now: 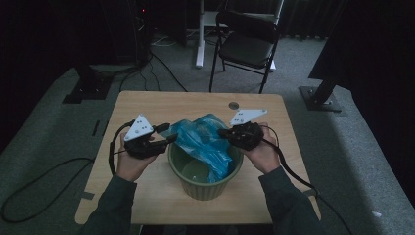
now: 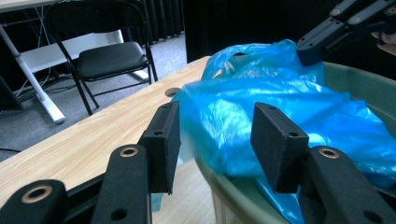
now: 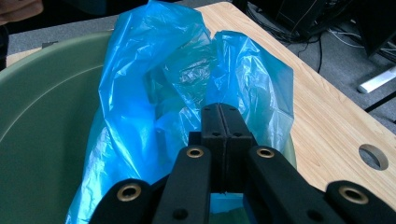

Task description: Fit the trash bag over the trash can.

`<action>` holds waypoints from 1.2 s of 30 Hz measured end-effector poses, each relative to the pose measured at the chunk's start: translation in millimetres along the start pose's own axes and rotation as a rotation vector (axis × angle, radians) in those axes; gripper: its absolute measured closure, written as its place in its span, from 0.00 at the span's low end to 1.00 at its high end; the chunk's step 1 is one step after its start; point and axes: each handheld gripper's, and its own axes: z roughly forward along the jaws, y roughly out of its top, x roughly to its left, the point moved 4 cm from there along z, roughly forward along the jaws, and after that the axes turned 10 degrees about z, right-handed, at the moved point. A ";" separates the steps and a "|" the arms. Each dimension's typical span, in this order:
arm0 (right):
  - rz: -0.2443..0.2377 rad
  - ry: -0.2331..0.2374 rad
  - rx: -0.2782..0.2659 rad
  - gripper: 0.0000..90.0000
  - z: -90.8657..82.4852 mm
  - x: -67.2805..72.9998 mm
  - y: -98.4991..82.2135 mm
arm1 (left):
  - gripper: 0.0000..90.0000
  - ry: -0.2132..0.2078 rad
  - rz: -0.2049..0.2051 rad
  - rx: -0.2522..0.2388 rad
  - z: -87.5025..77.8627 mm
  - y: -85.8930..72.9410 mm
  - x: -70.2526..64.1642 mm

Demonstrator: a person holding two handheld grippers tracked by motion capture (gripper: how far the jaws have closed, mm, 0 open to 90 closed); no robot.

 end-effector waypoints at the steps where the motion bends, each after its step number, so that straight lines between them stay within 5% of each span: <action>1: -0.005 0.002 0.000 1.00 0.0 0.3 0.5 | 0.57 0.000 -0.004 0.004 2.4 1.4 0.3; 13: -0.009 0.006 0.006 1.00 4.6 3.2 1.8 | 0.50 -0.004 -0.088 0.025 23.3 20.3 11.4; 15: -0.010 0.011 0.006 1.00 5.6 3.8 2.1 | 0.48 -0.031 -0.119 0.060 32.2 23.6 13.3; 19: -0.012 0.012 0.007 1.00 6.3 4.6 2.0 | 0.47 -0.032 -0.120 0.096 39.2 22.8 12.8; 20: -0.012 0.012 0.007 1.00 6.3 4.6 2.0 | 0.47 -0.031 -0.122 0.140 48.2 19.0 11.6; 25: -0.014 0.012 0.010 1.00 5.9 4.7 0.9 | 0.47 -0.026 -0.127 0.161 53.3 15.4 10.9; 36: -0.005 0.010 0.008 1.00 5.7 2.8 -1.8 | 0.89 -0.018 -0.096 0.173 49.2 14.1 5.3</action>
